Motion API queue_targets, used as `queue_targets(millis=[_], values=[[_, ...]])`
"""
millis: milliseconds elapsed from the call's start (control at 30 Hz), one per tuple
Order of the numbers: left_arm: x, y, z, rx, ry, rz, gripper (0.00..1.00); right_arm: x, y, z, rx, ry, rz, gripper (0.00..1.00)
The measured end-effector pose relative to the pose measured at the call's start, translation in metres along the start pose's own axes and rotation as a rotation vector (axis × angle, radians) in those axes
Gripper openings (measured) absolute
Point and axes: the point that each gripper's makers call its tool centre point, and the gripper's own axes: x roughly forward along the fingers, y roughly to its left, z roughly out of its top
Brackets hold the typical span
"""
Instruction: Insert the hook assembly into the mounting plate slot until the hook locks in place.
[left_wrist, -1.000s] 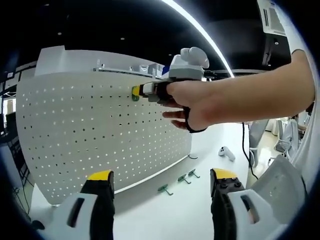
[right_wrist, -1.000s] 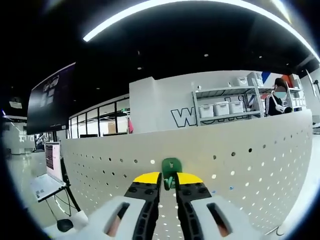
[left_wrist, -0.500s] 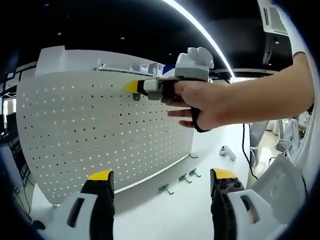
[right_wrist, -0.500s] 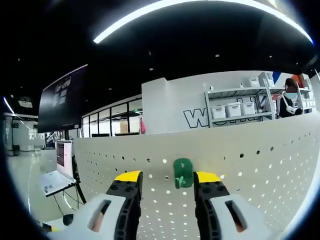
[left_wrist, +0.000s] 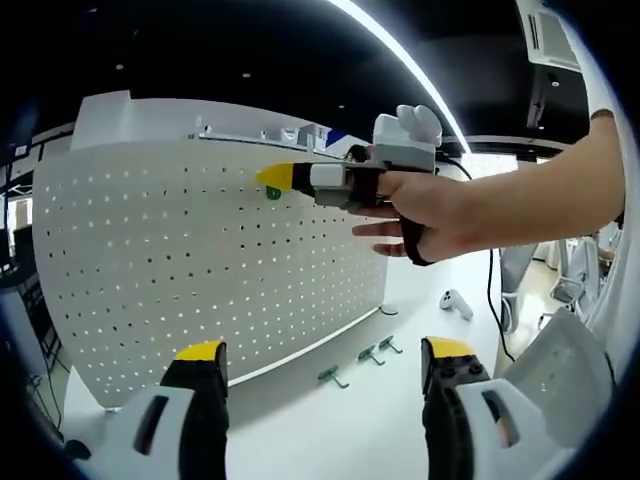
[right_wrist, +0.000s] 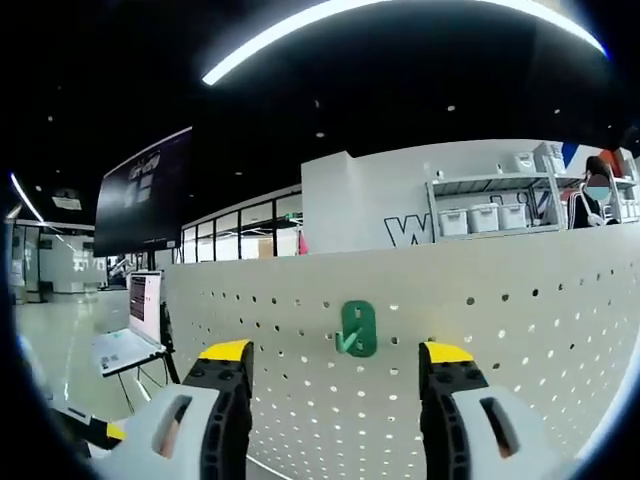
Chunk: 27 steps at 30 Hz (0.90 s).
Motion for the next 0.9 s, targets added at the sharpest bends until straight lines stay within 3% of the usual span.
queue_targets(millis=[367, 900], values=[[0.003, -0.002, 0.002, 0.012, 0.003, -0.004, 0.82, -0.007, -0.006, 0.000, -0.007, 0.008, 0.019, 0.65], [0.005, 0.000, 0.003, 0.017, 0.005, -0.007, 0.83, -0.047, -0.015, -0.015, -0.050, 0.043, 0.090, 0.65]])
